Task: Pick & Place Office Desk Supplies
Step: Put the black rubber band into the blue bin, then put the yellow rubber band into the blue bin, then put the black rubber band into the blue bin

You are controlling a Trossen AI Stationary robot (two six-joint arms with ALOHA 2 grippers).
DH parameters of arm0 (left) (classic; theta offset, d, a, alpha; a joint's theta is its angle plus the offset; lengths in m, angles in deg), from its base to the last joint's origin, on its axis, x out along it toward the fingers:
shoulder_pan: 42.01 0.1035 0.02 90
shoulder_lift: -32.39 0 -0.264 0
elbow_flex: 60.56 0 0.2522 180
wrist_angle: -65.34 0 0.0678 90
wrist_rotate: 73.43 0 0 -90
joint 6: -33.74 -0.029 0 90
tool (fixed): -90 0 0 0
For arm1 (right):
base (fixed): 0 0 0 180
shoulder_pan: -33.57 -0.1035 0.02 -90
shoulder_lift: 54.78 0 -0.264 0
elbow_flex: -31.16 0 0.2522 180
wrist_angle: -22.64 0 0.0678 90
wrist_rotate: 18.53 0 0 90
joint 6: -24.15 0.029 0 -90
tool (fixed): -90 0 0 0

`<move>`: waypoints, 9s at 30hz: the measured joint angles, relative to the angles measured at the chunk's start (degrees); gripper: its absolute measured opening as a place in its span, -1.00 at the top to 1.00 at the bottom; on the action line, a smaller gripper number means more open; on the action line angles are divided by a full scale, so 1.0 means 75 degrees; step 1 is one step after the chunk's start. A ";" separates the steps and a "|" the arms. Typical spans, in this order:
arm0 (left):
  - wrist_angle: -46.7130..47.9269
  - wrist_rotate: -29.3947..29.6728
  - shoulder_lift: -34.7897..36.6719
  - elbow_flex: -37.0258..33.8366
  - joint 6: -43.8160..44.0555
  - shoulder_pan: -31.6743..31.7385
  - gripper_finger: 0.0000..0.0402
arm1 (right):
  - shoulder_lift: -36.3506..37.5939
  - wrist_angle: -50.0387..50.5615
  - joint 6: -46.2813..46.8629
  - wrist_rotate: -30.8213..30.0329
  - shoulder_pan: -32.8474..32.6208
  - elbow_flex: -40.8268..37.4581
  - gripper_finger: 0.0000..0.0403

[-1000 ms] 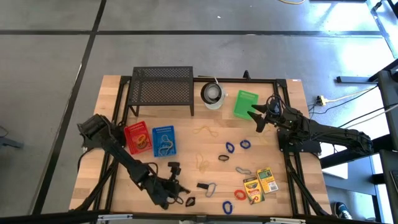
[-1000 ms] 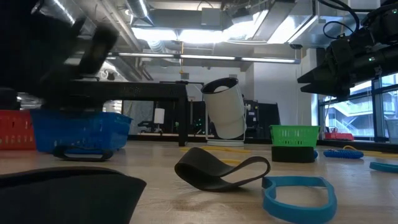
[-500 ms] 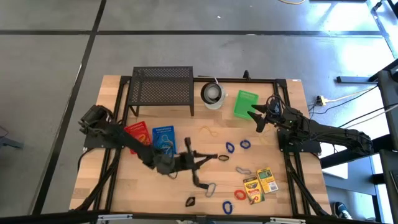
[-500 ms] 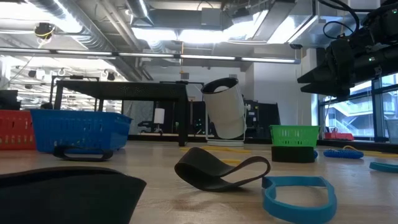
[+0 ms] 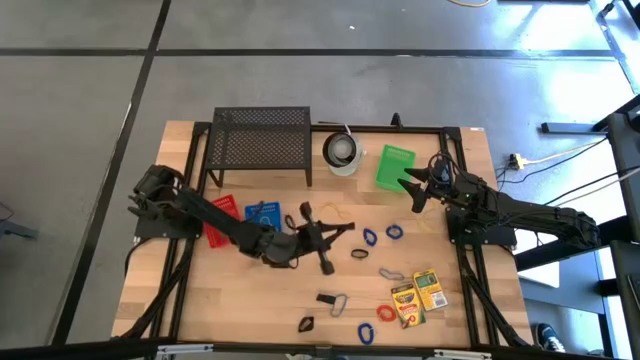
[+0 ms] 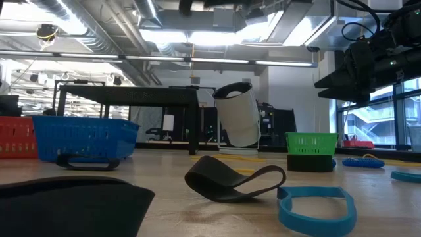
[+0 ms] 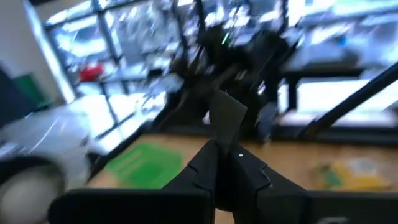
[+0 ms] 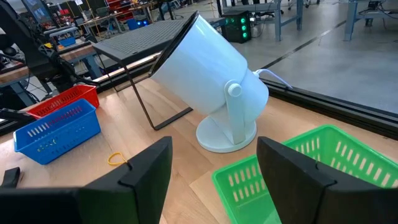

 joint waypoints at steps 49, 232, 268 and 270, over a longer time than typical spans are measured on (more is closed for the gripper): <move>1.1262 -0.3403 0.1728 -0.1411 1.0865 0.0039 0.47 | -0.0003 0.0001 0.0000 0.0001 -0.0001 0.0000 -0.18; 0.4487 -0.2721 0.1121 -0.1058 0.4323 -0.0172 0.01 | 0.0000 0.0003 -0.0068 0.0000 -0.0003 0.0000 -0.18; 0.8191 -0.3199 -0.0179 -0.0662 0.4062 -0.1437 0.05 | -0.0003 -0.0061 0.0652 0.0597 -0.0003 0.0000 -0.18; 0.8592 -0.3202 -0.0298 -0.0532 0.4060 -0.1374 0.05 | -0.0001 -0.0060 0.0565 0.0599 -0.0003 0.0000 -0.18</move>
